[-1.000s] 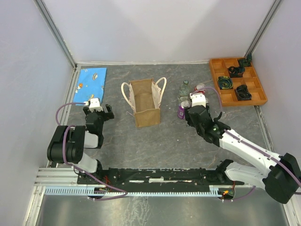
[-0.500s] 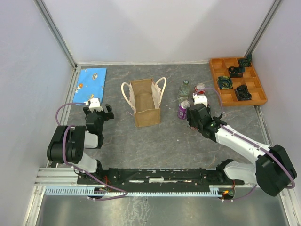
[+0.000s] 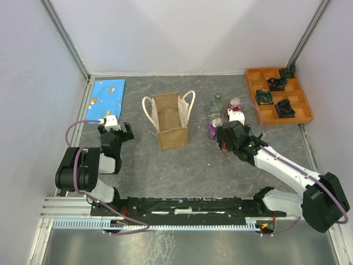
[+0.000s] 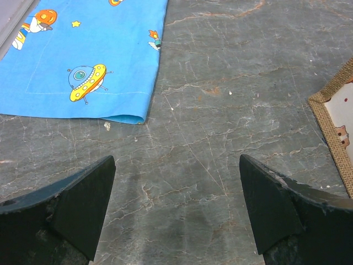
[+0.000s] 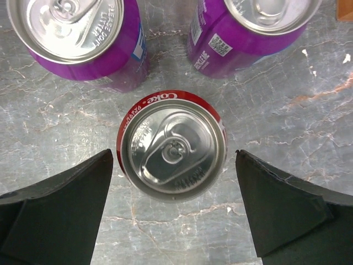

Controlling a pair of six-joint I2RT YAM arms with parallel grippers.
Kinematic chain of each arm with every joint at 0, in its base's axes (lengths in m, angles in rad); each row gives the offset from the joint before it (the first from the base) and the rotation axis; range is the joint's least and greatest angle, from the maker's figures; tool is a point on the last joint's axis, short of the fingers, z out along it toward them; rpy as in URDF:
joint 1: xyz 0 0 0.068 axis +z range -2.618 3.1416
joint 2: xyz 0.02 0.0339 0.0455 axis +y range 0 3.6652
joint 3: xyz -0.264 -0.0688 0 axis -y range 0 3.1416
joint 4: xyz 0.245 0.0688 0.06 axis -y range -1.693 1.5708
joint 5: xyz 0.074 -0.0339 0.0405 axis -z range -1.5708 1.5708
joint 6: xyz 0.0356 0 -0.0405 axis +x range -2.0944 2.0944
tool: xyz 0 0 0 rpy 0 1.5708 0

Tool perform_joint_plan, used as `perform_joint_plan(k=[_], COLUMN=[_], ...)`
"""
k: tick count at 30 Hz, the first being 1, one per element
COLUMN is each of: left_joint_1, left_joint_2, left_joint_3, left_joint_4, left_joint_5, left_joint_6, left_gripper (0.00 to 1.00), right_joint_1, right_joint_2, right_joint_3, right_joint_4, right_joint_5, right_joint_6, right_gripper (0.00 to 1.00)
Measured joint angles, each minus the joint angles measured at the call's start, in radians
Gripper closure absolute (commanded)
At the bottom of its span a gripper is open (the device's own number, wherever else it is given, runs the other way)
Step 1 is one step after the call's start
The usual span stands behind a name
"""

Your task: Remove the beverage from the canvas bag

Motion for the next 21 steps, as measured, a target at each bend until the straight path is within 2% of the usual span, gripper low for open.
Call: perform_joint_plan(k=[5, 12, 21], left_joint_1=[0.000, 0.000, 0.000], left_joint_2=[0.000, 0.000, 0.000], left_joint_3=[0.000, 0.000, 0.000], left_joint_4=[0.000, 0.000, 0.000], left_joint_5=[0.000, 0.000, 0.000], left_joint_6=[0.000, 0.000, 0.000], left_gripper=[0.01, 0.01, 0.01], right_joint_1=[0.000, -0.032, -0.310], right_joint_2=[-0.090, -0.195, -0.164], right_joint_3=[0.048, 0.137, 0.135], right_joint_4=[-0.074, -0.080, 0.122], right_joint_5=[0.021, 0.163, 0.270], right_joint_6=[-0.005, -0.077, -0.212], right_gripper=[0.01, 0.01, 0.01])
